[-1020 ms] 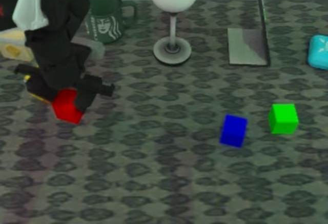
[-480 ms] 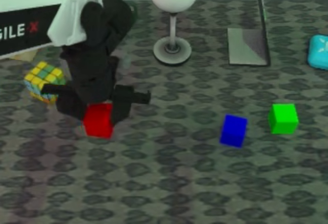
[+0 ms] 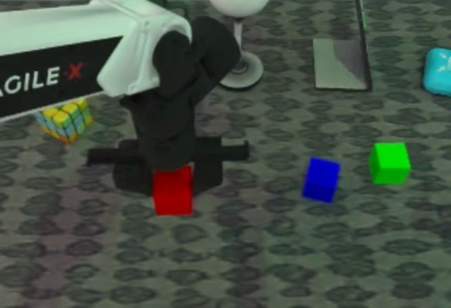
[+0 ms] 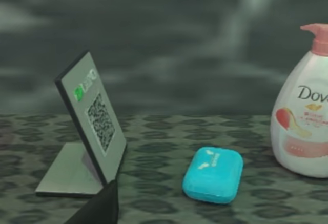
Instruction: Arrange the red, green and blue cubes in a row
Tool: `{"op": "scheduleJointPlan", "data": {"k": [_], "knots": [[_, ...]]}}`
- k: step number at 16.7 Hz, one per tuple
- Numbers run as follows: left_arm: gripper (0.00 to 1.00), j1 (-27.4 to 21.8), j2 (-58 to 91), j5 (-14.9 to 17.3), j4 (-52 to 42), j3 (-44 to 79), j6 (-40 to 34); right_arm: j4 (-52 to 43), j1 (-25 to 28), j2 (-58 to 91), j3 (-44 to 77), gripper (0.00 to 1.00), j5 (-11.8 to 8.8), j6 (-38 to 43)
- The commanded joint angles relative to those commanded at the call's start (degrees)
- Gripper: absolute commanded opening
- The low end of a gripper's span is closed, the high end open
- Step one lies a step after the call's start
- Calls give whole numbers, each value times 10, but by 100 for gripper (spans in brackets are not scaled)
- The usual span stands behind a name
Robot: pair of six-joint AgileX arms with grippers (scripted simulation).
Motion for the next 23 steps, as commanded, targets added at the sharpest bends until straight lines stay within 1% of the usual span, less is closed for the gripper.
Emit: {"op": "scheduleJointPlan", "data": {"k": [6,13,18,23], "knots": [[0,2,6,0,10,-5,2,0,0,0,0,100,0,0],[0,1,52,0,144,-90,1,0,0,0,0,100,0,0],[0,1,55,0,152,-96,1,0,0,0,0,100,0,0],[38,1,55,0,152,-96,1,0,0,0,0,100,0,0]]}}
